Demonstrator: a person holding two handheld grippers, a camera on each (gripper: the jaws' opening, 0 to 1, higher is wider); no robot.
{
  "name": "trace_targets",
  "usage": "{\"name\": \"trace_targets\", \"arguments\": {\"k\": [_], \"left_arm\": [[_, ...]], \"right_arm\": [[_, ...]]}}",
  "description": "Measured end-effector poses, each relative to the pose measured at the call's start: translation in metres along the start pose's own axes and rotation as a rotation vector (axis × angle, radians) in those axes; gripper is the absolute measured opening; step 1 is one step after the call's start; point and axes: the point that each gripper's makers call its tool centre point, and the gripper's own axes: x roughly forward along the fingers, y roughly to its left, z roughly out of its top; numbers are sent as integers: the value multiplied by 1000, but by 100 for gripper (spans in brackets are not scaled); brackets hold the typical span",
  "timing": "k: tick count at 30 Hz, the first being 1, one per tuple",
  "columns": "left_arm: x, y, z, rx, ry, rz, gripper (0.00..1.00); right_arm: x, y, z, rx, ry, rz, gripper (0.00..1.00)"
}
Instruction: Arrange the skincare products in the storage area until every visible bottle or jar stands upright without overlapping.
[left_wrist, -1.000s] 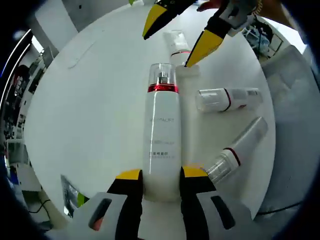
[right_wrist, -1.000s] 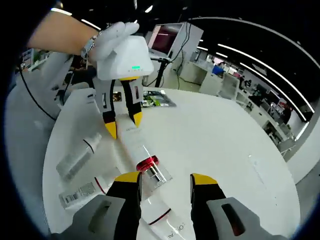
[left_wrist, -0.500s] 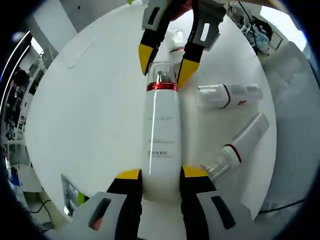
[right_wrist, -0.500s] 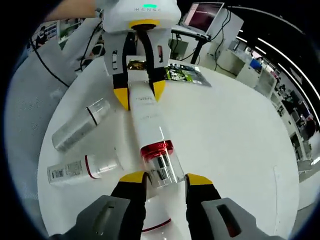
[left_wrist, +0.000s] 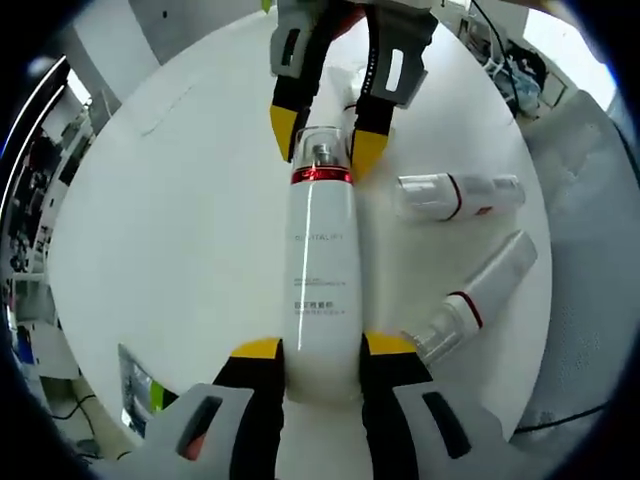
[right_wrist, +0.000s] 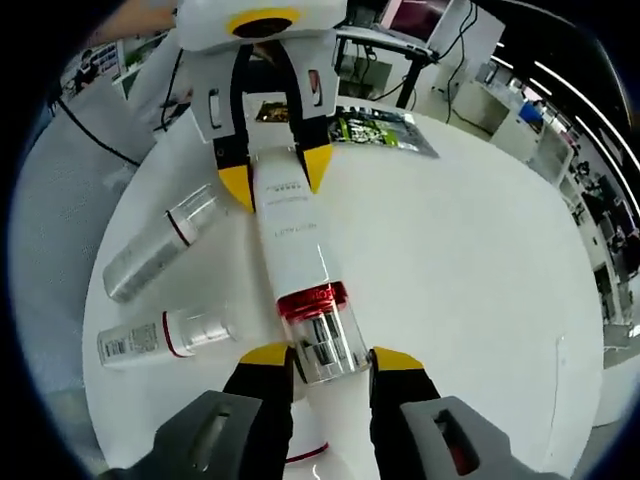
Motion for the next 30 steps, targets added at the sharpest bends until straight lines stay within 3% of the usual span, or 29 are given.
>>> {"name": "trace_targets", "arguments": {"k": [16, 30], "left_arm": [[-2, 4, -3, -69, -69, 42, 27], [-2, 8, 0, -128, -155, 65, 27]], "right_arm": [[-39, -11, 33, -172, 79, -23, 23], [-74, -10, 78, -376, 148, -10, 22]]}}
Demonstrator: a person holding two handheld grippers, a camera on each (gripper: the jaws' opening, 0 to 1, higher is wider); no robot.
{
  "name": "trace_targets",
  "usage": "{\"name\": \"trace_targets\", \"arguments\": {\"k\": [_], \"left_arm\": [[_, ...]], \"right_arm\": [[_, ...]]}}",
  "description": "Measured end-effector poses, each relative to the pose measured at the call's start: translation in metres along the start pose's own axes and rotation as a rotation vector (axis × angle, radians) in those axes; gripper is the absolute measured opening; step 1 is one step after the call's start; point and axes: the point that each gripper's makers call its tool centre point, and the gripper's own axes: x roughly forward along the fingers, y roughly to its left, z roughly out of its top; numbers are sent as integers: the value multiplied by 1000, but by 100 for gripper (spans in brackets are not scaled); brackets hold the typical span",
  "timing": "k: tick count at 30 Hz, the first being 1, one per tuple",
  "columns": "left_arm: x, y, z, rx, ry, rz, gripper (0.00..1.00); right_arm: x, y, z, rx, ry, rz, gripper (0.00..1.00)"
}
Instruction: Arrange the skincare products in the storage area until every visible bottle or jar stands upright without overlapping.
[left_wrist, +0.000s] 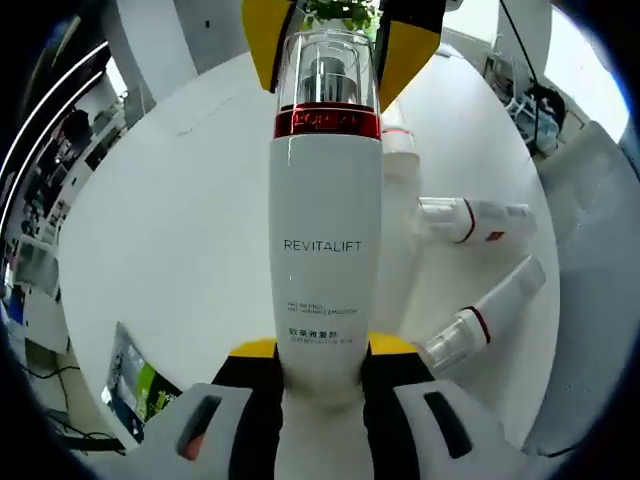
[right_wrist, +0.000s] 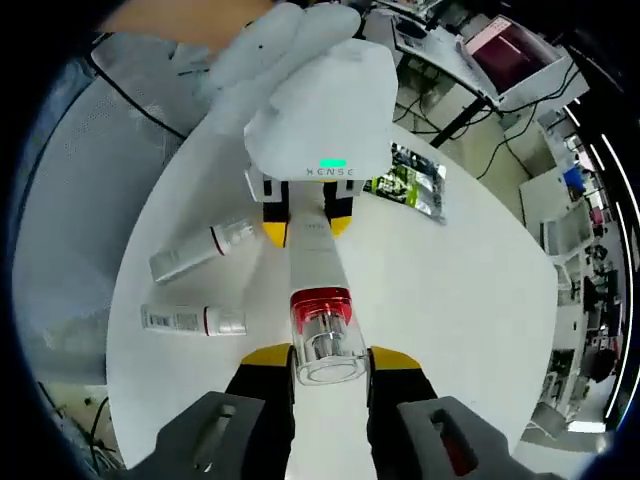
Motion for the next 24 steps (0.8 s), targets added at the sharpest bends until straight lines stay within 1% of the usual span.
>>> {"name": "trace_targets", "arguments": {"k": [2, 6, 11, 14, 17, 19, 24], "left_arm": [[0, 1, 0, -12, -16, 1, 27], [0, 1, -1, -40, -49, 5, 27], [0, 0, -1, -61, -74, 5, 27], [0, 0, -1, -75, -91, 2, 27], [0, 0, -1, -83, -104, 0, 27], [0, 0, -1, -88, -110, -1, 27], [0, 0, -1, -91, -132, -7, 27]], "right_arm": [[-4, -1, 6, -5, -7, 2, 22], [-13, -2, 23, -15, -56, 3, 22], [-14, -3, 35, -35, -60, -2, 22], [-18, -4, 44, -34, -90, -4, 22], [-18, -4, 47, -40, -95, -8, 22], [-18, -5, 50, -37, -111, -11, 22], [-19, -3, 53, -50, -116, -17, 22]]}}
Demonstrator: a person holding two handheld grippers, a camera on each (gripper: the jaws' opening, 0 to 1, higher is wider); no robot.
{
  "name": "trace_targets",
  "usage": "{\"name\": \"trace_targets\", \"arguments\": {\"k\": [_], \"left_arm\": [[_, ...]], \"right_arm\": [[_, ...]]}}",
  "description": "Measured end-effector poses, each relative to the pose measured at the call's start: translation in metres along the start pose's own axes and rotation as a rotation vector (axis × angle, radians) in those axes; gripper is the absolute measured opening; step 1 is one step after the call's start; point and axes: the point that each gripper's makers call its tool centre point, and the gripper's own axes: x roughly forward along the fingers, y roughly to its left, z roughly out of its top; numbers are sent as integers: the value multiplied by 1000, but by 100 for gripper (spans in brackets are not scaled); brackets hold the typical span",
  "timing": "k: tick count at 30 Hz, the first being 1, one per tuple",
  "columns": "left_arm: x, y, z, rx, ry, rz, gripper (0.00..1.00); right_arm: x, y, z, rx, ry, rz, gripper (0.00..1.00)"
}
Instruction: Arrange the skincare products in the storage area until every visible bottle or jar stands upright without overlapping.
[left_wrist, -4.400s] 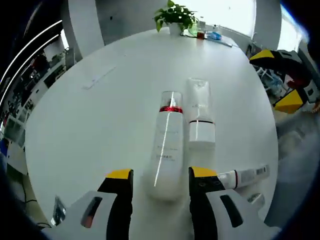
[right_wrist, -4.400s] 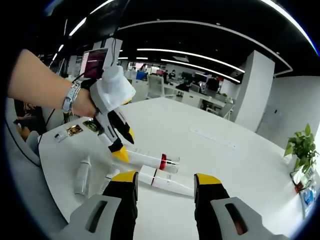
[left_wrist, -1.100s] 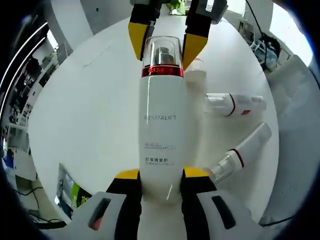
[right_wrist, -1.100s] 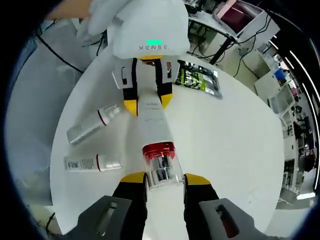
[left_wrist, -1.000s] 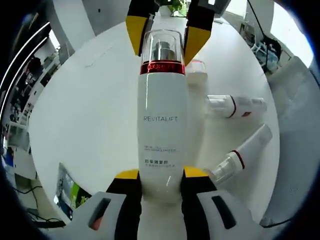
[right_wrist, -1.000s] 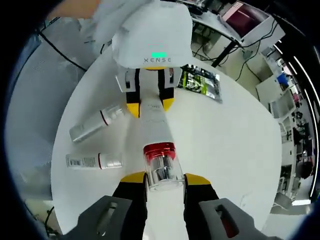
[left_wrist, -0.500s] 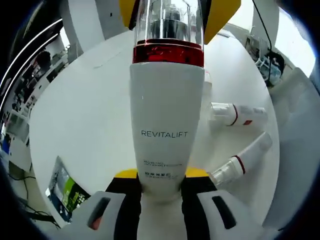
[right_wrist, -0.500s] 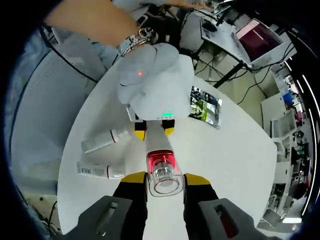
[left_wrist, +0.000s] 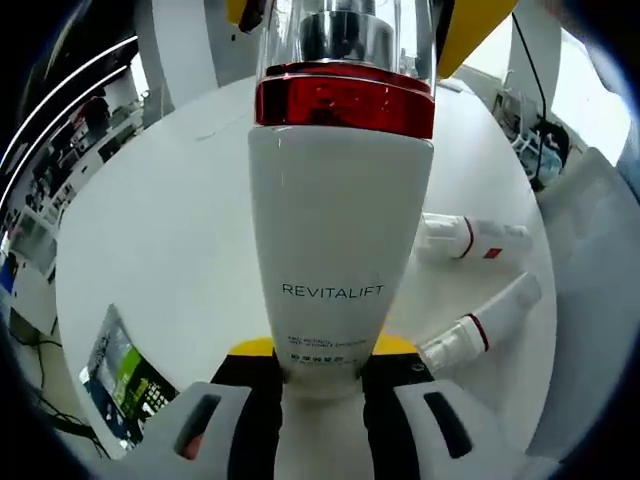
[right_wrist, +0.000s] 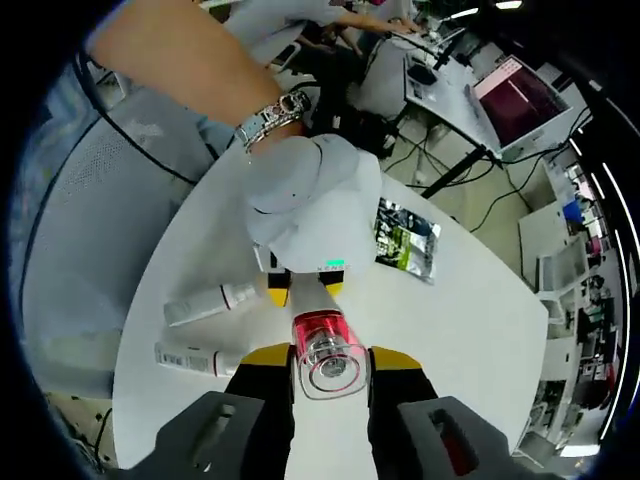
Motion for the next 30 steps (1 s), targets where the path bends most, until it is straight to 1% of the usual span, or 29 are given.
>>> {"name": "trace_targets", "arguments": {"k": [3, 4, 5, 6, 8, 10, 15, 18, 20, 23, 24, 26, 27, 29, 30], "left_arm": [[2, -2, 2, -31, -40, -15, 27], [3, -4, 4, -45, -68, -20, 27], [3, -3, 6, -42, -88, -13, 27], [2, -2, 4, -60, -97, -11, 28], [2, -2, 3, -71, -121, -6, 28], [2, -2, 3, -91, -130, 0, 27], [1, -1, 2, -107, -133, 9, 28], [-2, -4, 0, -129, -131, 1, 28], [-7, -5, -2, -141, -146, 2, 28], [-19, -3, 8, -190, -233, 17, 28], [-22, -3, 10, -191, -244, 21, 29], [-31, -4, 14, -179, -268, 38, 28], [-36, -4, 18, -191, -288, 45, 29], [-44, -6, 22, -187, -301, 61, 28], [-48, -4, 25, -185, -311, 90, 28]], "right_arm": [[-1, -1, 10, -10, -10, -1, 23], [-1, -1, 15, -17, -20, 0, 23], [-1, -1, 18, -19, -21, 2, 23], [1, -2, 20, -27, -16, 1, 23], [2, -3, 23, -30, -18, -4, 23], [3, -3, 27, -39, -22, -10, 23], [6, -2, 37, -61, -32, -14, 23], [8, -2, 43, -52, -52, -12, 24], [8, -1, 47, -47, -75, -17, 24], [10, 0, 53, -55, -96, -28, 24], [10, 0, 55, -55, -98, -28, 24], [12, 2, 61, -83, -106, -34, 25], [12, 4, 64, -111, -109, -35, 25], [13, 6, 66, -134, -108, -42, 26], [14, 5, 65, -153, -105, -57, 26]]}}
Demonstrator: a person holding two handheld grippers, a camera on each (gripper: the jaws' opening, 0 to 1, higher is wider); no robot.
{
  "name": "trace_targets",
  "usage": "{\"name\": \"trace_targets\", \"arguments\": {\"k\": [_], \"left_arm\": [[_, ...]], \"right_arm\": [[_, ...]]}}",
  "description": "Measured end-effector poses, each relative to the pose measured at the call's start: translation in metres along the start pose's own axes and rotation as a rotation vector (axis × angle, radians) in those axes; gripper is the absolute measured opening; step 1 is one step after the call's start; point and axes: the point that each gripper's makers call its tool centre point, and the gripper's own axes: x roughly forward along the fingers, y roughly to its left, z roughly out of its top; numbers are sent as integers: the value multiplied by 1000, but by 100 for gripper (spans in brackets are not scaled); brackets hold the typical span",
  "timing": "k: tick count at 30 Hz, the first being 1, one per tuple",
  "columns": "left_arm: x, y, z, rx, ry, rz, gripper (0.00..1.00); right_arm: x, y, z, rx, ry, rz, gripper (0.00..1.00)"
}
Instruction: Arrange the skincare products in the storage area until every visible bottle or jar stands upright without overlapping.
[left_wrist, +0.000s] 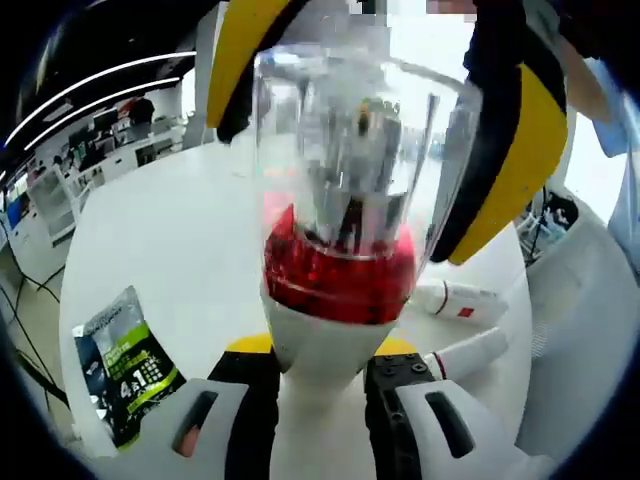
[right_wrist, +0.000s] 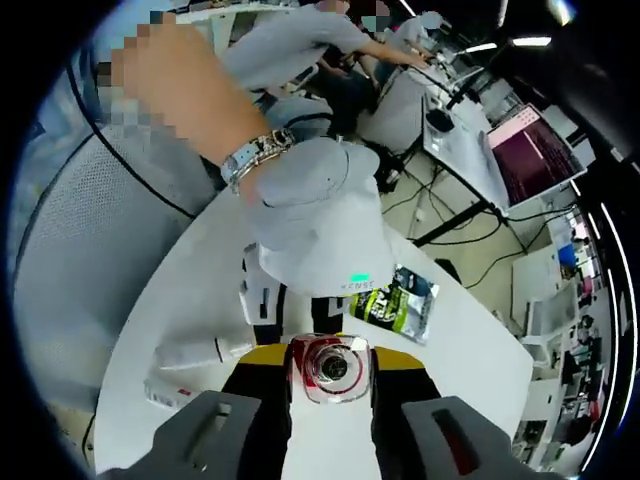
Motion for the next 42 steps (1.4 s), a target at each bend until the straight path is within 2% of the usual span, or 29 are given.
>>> {"name": "trace_targets", "arguments": {"k": [1, 3, 4, 7, 9, 12, 14, 15, 17, 19, 20, 21, 22, 24, 26, 32, 37, 42], "left_arm": [[-3, -1, 1, -2, 12, 3, 29], [-7, 0, 10, -58, -21, 12, 31], [-10, -1, 12, -59, -23, 6, 31], [-17, 0, 20, -58, -48, 22, 31], [-20, 0, 24, -55, -65, 34, 32], [-21, 0, 27, -40, -82, 32, 32], [-21, -3, 26, -22, -80, 20, 32], [-20, -4, 24, -12, -68, 16, 32], [-18, -5, 17, 37, -32, 17, 33], [-18, -5, 16, 42, -29, 22, 32], [-19, -4, 16, 35, -32, 20, 32], [-19, -5, 16, 22, -36, 14, 32], [-20, -6, 16, 11, -41, 5, 32], [-21, -6, 15, 8, -47, 0, 31], [-22, -6, 14, 5, -45, -3, 29], [-23, -9, 12, -13, -47, -25, 30], [-23, -15, 4, -4, -5, -48, 31], [-23, -20, 4, -5, -6, -77, 29]], "right_arm": [[1, -2, -1, -24, -7, -22, 27], [2, -2, -2, -35, -14, -40, 29], [1, -2, -2, -23, -33, -51, 29], [-8, -6, -1, 76, -102, -116, 30], [-16, -10, -7, 148, -142, -174, 33], [-31, -10, -8, 326, -264, -258, 35], [-43, -11, -7, 497, -386, -342, 34], [-48, -12, -9, 609, -449, -401, 34], [-51, -11, -13, 777, -543, -481, 32], [-46, -5, -20, 905, -560, -514, 29], [-38, 0, -29, 978, -539, -541, 27], [-30, 6, -36, 1020, -502, -556, 26], [-24, 10, -37, 1051, -494, -549, 27], [-16, 14, -37, 1071, -481, -541, 26], [-10, 17, -30, 1089, -489, -522, 23], [-12, 11, -22, 1099, -505, -550, 23], [-13, 7, -19, 1064, -499, -561, 22], [-12, 10, -23, 1014, -488, -534, 21]]}}
